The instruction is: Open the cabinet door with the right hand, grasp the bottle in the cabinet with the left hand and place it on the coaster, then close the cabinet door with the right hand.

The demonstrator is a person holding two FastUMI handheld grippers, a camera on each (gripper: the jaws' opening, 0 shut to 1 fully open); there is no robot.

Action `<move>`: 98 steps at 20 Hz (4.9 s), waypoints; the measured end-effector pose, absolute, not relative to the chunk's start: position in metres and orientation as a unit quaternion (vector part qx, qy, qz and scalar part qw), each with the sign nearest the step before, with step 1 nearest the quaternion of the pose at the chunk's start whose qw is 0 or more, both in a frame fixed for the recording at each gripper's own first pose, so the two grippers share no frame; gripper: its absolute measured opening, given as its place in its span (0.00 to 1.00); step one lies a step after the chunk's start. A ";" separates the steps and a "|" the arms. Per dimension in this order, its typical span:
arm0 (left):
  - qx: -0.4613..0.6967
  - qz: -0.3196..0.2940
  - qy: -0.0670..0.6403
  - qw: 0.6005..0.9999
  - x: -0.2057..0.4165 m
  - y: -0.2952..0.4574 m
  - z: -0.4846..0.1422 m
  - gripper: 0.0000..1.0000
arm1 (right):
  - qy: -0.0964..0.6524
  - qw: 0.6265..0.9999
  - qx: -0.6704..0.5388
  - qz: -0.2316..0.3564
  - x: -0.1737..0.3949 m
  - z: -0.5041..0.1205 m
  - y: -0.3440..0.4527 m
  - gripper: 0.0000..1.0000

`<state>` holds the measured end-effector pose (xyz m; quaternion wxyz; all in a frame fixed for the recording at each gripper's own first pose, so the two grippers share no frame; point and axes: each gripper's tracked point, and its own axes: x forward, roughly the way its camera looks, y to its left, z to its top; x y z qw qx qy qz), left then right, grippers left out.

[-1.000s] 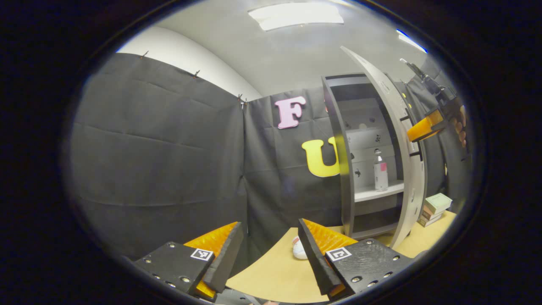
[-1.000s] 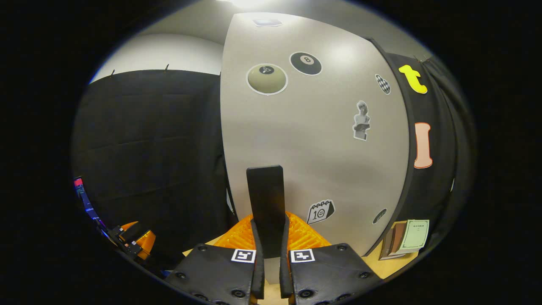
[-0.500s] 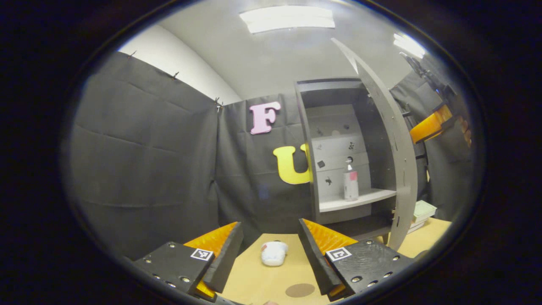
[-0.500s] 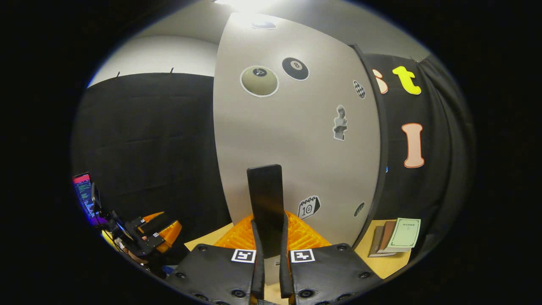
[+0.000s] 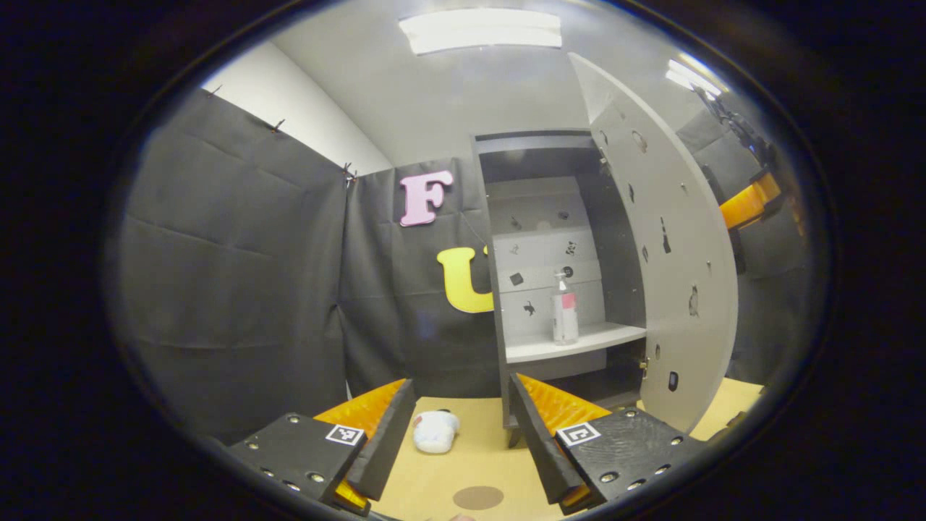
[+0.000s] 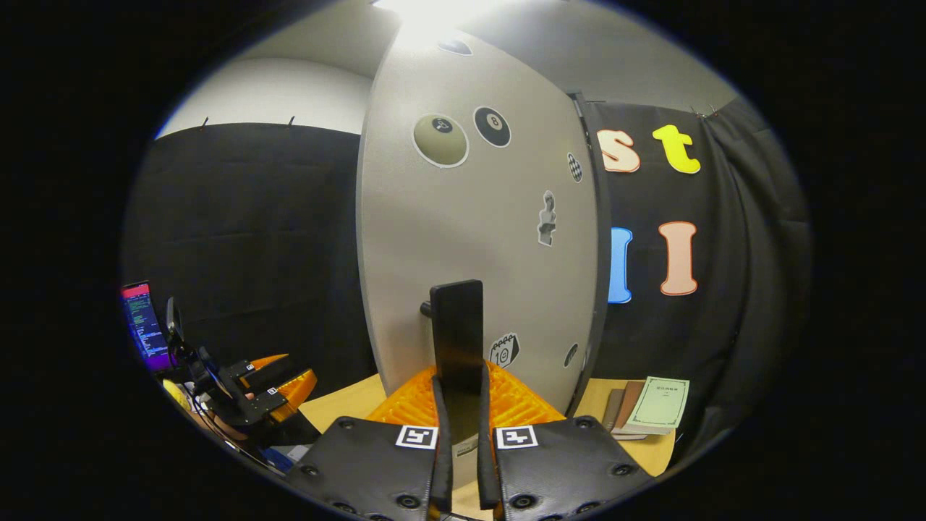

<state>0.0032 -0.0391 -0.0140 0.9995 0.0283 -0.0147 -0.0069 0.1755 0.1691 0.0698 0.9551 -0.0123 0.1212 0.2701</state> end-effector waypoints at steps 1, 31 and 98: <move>0.028 -0.010 -0.015 0.999 0.003 -0.044 -0.013 0.80 | 0.118 0.957 -0.018 0.265 0.174 0.071 0.165 0.16; 0.016 -0.059 -0.029 0.998 0.005 -0.164 0.022 0.80 | 0.048 0.990 -0.008 0.133 0.139 0.076 0.010 0.14; -0.039 -0.131 0.006 0.991 0.298 -0.172 0.020 0.72 | 0.120 0.987 -0.019 -0.109 0.192 -0.023 -0.104 0.99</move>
